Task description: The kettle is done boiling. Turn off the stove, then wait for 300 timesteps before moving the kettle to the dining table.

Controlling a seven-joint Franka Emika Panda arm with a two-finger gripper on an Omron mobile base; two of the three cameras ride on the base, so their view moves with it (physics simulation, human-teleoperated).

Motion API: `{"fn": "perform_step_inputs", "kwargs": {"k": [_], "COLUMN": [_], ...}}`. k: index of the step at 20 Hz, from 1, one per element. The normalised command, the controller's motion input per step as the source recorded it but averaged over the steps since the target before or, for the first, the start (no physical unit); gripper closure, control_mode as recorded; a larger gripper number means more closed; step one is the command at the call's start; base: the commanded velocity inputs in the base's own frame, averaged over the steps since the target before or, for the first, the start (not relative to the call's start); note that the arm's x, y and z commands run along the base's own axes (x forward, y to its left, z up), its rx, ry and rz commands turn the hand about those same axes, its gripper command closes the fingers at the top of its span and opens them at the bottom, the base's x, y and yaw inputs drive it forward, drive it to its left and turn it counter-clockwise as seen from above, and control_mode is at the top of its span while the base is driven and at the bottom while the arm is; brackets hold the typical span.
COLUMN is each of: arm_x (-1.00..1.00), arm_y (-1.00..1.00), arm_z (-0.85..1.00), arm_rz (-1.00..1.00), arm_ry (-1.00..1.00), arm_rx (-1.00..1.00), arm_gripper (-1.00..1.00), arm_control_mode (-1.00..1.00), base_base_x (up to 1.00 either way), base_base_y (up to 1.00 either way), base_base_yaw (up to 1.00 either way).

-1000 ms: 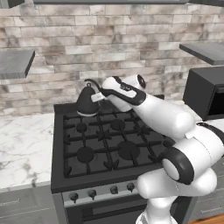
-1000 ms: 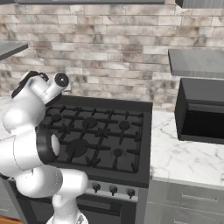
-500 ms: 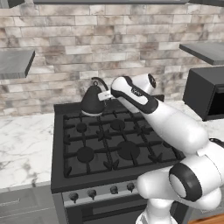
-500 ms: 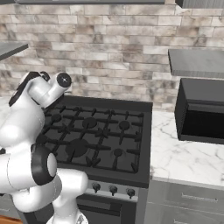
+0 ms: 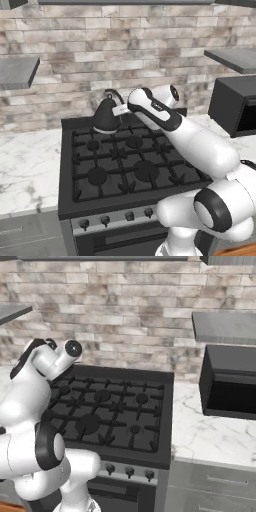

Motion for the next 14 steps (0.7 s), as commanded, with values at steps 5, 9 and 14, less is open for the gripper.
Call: {"fn": "perform_step_inputs", "kwargs": {"k": [5,9,14], "arm_x": [0.00,0.00,0.00], "arm_y": [0.00,0.00,0.00], "arm_z": [0.00,0.00,0.00], "arm_rz": [0.00,0.00,0.00], "arm_ry": [0.00,0.00,0.00], "arm_rx": [0.00,0.00,0.00], "arm_gripper": [1.00,1.00,1.00], "arm_control_mode": [1.00,1.00,1.00], "base_base_x": [-0.72,-0.62,-0.35], "base_base_y": [-0.17,-0.23,-0.10], "base_base_yaw": [-0.16,-0.23,-0.34]}}
